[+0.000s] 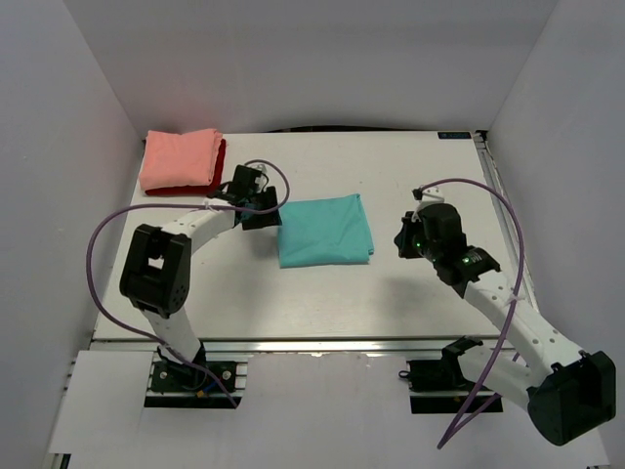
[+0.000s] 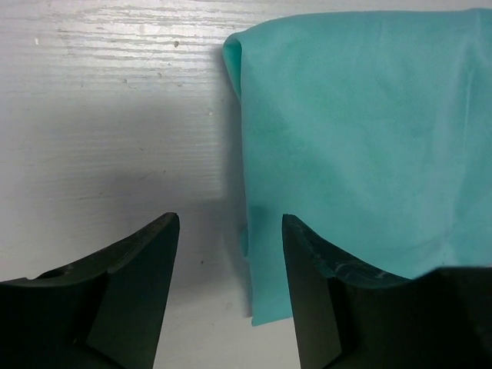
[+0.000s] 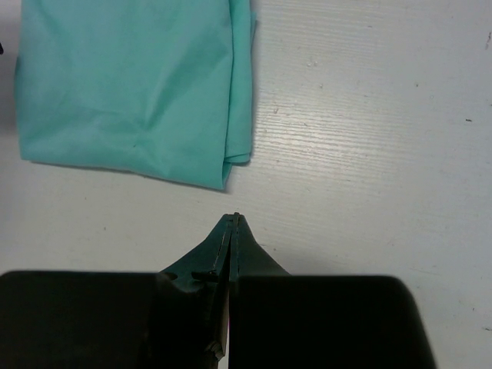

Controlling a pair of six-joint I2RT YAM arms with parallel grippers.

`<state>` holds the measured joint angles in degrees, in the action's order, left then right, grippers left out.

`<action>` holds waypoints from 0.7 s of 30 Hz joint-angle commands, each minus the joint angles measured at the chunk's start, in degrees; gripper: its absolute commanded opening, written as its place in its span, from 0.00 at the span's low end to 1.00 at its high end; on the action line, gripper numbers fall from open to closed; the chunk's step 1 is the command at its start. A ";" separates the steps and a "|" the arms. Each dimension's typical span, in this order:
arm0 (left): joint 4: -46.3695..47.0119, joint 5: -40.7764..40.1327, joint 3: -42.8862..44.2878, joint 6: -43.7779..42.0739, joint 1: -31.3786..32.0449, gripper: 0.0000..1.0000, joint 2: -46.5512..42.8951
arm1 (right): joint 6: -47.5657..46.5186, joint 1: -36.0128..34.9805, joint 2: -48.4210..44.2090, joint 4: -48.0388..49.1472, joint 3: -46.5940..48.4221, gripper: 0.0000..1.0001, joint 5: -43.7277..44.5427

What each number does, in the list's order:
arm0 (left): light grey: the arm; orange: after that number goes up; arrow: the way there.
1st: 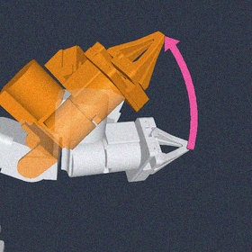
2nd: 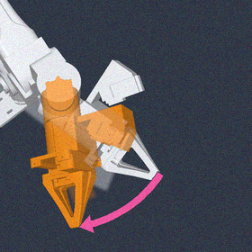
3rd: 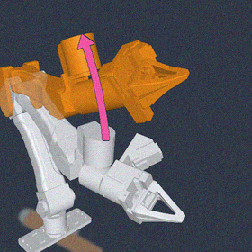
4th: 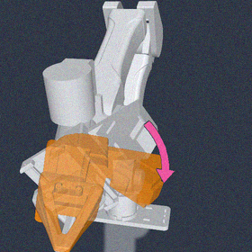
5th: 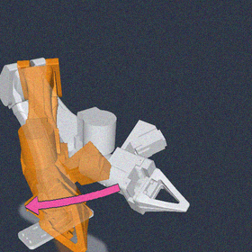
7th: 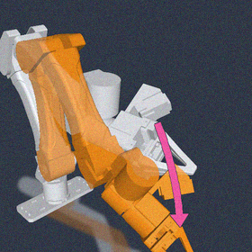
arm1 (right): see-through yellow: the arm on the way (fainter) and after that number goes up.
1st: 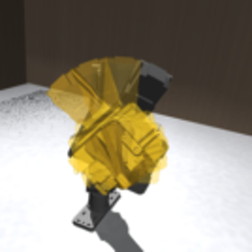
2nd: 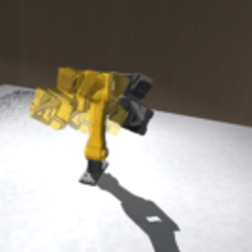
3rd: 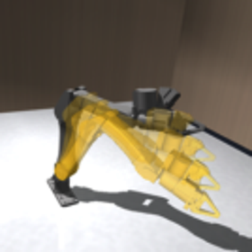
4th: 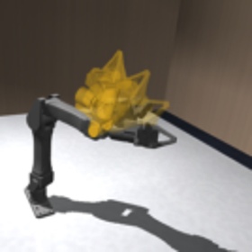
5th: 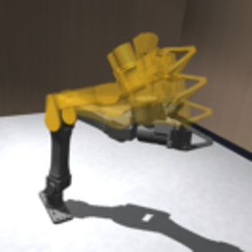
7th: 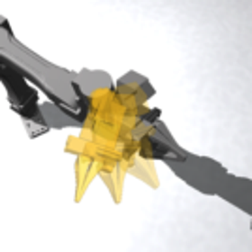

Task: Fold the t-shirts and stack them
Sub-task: Smooth out wrinkles on the folded tshirt

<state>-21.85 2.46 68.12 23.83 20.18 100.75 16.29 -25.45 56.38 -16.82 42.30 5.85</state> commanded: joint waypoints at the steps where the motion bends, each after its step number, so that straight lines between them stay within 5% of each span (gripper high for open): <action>1: 3.02 3.94 -2.02 0.68 -0.50 0.67 1.03 | -0.12 0.23 0.22 2.23 0.15 0.00 -0.57; 5: 4.70 6.15 -3.08 1.65 -0.67 0.79 3.05 | -0.12 0.31 0.75 2.49 0.06 0.00 -0.66; 21: 20.70 21.26 -9.76 9.65 -1.29 0.71 11.39 | -0.65 0.23 2.42 3.72 -0.03 0.00 0.04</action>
<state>-0.01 20.86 61.21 32.45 18.81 108.71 16.23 -25.45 58.57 -15.90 42.19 5.41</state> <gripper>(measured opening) 0.715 0.004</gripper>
